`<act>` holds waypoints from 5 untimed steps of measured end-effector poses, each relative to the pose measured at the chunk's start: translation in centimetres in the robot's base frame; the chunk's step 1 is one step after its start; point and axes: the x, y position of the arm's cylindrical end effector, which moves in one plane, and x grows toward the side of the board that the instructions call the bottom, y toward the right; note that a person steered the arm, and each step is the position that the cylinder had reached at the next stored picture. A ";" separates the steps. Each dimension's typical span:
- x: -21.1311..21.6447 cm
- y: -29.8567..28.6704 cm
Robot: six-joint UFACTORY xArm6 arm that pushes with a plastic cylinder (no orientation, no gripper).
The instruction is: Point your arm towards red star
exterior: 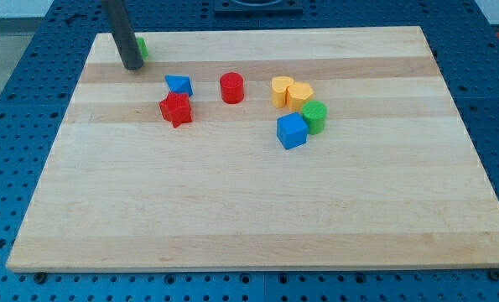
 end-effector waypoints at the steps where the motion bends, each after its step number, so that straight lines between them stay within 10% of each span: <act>1: -1.0 0.0; 3: -1.9 0.0; 5: 6.4 -0.3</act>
